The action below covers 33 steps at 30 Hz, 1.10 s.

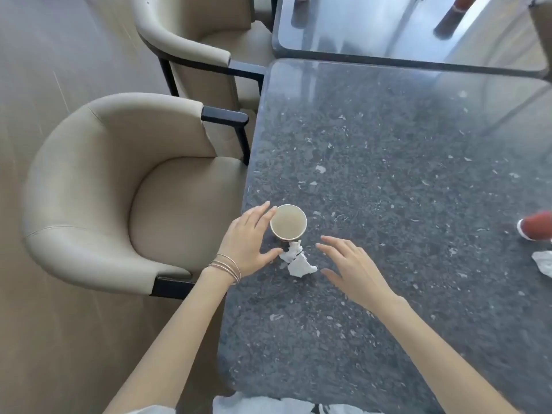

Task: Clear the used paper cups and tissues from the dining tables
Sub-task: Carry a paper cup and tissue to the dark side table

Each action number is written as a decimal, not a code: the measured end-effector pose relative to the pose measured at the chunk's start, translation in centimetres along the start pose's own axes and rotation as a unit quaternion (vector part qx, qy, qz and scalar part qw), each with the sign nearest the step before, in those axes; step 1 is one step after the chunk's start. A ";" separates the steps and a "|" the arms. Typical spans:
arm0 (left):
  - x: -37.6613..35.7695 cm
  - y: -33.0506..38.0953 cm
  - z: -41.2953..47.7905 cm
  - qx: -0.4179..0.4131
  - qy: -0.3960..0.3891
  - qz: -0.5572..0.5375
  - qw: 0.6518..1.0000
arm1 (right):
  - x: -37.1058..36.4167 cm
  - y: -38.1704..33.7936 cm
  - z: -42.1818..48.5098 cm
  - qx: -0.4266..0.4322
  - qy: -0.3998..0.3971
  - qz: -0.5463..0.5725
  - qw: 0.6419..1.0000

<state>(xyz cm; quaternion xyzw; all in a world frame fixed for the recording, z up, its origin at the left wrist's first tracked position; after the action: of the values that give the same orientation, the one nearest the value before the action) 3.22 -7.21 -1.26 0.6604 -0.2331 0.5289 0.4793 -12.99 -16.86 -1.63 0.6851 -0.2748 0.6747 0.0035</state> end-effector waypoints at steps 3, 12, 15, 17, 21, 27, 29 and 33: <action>-0.8 0.8 0.9 -0.028 0.002 -0.015 1.000 | -0.2 0.5 0.3 -0.010 0.011 0.010 1.000; -1.6 1.5 2.4 -0.025 0.031 -0.025 0.999 | 0.1 0.9 0.7 0.007 0.006 0.011 1.000; -1.0 0.8 1.8 0.014 0.055 -0.025 0.998 | 0.1 0.7 1.1 0.024 0.011 0.015 1.000; -0.4 0.0 0.7 0.045 0.070 -0.027 0.996 | -0.3 0.4 1.4 0.040 0.007 0.015 0.999; 0.3 -1.0 -2.9 0.093 0.088 -0.028 0.991 | -1.7 -0.9 2.1 0.076 0.000 0.041 0.996; -0.3 -0.8 -7.8 0.130 0.079 -0.033 0.988 | -4.6 -2.6 3.3 0.127 -0.014 0.052 0.990; -0.5 -0.5 -9.0 0.144 0.084 -0.043 0.985 | -5.5 -2.8 3.4 0.140 -0.019 0.053 0.988; -1.0 -0.1 -10.1 0.154 0.098 -0.054 0.982 | -6.1 -2.3 3.0 0.133 0.011 0.067 0.989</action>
<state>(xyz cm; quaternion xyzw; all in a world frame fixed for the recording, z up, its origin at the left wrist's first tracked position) -1.84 1.49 -2.35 0.6830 -0.0647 0.5943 0.4198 -8.99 -13.79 -6.72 0.6519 -0.2277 0.7116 -0.1295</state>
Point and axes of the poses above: each hand's wrist, its own z-axis towards the middle knuckle, its own x-axis out of the back of the hand, y = z × x, the point moved 8 cm from there along z, towards the middle knuckle, and after that the axes turned 11 degrees about y, right-handed, at the moved point
